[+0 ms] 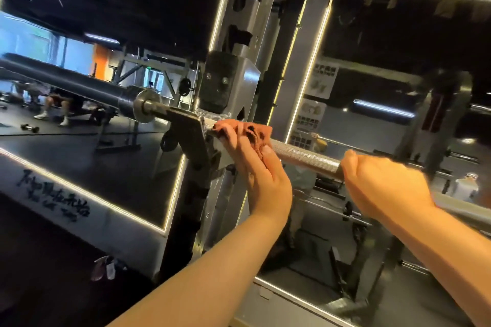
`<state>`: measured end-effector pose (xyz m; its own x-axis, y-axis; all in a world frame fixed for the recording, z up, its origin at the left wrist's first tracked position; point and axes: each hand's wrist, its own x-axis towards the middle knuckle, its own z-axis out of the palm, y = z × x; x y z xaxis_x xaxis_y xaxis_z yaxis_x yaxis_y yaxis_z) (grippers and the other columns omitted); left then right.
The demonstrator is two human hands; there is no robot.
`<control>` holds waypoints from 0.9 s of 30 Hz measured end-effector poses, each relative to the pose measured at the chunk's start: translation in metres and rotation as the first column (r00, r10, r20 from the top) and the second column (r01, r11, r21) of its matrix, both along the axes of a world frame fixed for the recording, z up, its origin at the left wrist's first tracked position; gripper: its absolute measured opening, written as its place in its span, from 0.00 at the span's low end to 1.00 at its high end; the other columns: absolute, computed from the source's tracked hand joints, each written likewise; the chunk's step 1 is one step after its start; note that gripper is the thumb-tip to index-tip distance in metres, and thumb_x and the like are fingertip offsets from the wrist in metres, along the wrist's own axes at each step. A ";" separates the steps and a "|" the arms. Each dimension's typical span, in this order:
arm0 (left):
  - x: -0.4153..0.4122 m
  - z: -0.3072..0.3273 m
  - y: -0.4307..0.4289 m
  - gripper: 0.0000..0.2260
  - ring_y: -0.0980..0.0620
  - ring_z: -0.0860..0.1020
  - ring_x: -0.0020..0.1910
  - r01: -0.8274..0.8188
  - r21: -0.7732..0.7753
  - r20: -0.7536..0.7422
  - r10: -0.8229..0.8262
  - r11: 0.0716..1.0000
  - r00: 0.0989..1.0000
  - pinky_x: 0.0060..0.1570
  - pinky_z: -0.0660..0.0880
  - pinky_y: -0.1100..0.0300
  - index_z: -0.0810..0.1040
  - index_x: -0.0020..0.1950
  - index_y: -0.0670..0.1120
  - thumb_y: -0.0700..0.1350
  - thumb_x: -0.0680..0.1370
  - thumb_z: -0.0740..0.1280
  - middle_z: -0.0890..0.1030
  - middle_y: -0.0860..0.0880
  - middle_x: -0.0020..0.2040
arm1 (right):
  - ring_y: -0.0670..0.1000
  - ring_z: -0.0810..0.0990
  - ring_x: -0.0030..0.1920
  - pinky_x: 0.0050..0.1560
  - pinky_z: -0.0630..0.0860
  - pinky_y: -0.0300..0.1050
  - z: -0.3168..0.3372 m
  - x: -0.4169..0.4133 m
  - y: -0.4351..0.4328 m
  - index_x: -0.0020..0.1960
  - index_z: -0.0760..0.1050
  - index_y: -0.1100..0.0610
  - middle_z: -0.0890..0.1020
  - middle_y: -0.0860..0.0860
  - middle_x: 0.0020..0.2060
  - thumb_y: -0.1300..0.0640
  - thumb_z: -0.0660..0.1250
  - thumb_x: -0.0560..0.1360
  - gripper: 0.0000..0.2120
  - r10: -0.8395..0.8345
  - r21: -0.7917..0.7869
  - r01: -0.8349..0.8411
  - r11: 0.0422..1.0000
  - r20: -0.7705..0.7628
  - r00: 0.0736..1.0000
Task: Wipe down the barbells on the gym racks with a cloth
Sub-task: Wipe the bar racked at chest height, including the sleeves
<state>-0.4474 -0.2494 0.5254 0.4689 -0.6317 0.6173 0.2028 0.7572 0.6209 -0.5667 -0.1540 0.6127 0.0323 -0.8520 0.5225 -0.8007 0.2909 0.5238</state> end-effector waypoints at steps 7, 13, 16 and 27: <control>-0.033 0.020 0.031 0.25 0.55 0.62 0.76 0.049 0.165 -0.087 -0.035 0.985 0.996 0.68 0.64 0.62 0.41 0.80 0.65 0.52 0.87 0.50 0.54 0.54 0.81 | 0.44 0.74 0.45 0.47 0.70 0.43 0.043 -0.004 -0.013 0.49 0.71 0.48 0.76 0.45 0.45 0.45 0.48 0.87 0.17 0.234 0.258 -0.353 0.899 0.398 0.887; -0.087 -0.006 0.066 0.24 0.75 0.54 0.70 0.154 0.161 0.142 -0.178 0.975 0.974 0.65 0.56 0.77 0.35 0.74 0.65 0.54 0.86 0.49 0.46 0.63 0.79 | 0.48 0.79 0.49 0.55 0.72 0.48 0.032 -0.024 -0.031 0.47 0.77 0.44 0.81 0.45 0.47 0.40 0.54 0.85 0.17 0.292 0.082 -0.518 0.852 0.746 0.599; -0.078 -0.006 0.062 0.26 0.86 0.55 0.60 0.164 0.125 0.131 -0.181 0.978 0.975 0.57 0.58 0.84 0.38 0.79 0.62 0.52 0.87 0.51 0.42 0.65 0.79 | 0.46 0.78 0.48 0.56 0.71 0.47 0.034 -0.021 -0.028 0.46 0.76 0.45 0.79 0.44 0.46 0.41 0.54 0.85 0.16 0.316 0.078 -0.546 0.834 0.744 0.589; -0.121 0.021 0.079 0.24 0.58 0.64 0.75 0.395 0.088 -0.378 -0.336 0.914 0.863 0.75 0.63 0.49 0.42 0.73 0.79 0.71 0.80 0.49 0.53 0.63 0.81 | 0.50 0.79 0.52 0.57 0.74 0.48 0.037 -0.022 -0.026 0.61 0.78 0.51 0.81 0.49 0.52 0.43 0.51 0.87 0.20 0.345 0.153 -0.601 0.784 0.697 0.628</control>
